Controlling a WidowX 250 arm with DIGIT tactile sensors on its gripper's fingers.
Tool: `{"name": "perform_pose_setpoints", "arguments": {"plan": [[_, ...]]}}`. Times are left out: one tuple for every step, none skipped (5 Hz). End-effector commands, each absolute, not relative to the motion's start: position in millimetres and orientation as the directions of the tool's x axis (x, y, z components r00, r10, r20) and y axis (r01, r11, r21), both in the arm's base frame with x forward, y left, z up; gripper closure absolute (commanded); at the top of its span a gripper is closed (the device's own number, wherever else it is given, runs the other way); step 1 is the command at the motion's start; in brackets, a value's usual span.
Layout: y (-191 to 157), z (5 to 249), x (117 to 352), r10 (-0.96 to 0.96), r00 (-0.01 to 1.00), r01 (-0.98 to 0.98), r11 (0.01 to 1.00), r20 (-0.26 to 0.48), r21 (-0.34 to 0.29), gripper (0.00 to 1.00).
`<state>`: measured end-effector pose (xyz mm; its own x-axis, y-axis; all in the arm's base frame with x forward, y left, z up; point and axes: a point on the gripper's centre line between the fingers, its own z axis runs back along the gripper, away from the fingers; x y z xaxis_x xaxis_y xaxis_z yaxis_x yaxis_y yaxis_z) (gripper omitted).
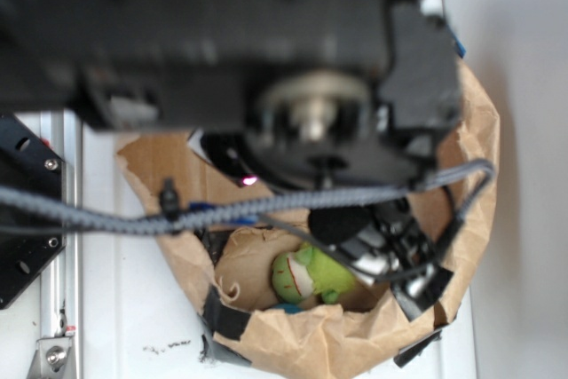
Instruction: Grab the blue ball.
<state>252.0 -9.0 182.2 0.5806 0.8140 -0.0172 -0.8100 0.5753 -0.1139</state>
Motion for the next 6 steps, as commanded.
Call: {"name": "perform_pose_setpoints", "arguments": {"plan": [[-3.9,138.8,245.4,0.836,0.538,-0.828,0.500,-0.109,-0.254,0.00],[-1.7,125.5,248.6,0.812,0.559,-0.815,0.499,-0.168,-0.296,0.00],[-1.7,125.5,248.6,0.812,0.559,-0.815,0.499,-0.168,-0.296,0.00],[-1.7,125.5,248.6,0.812,0.559,-0.815,0.499,-0.168,-0.296,0.00],[-1.7,125.5,248.6,0.812,0.559,-0.815,0.499,-0.168,-0.296,0.00],[-1.7,125.5,248.6,0.812,0.559,-0.815,0.499,-0.168,-0.296,0.00]]}}
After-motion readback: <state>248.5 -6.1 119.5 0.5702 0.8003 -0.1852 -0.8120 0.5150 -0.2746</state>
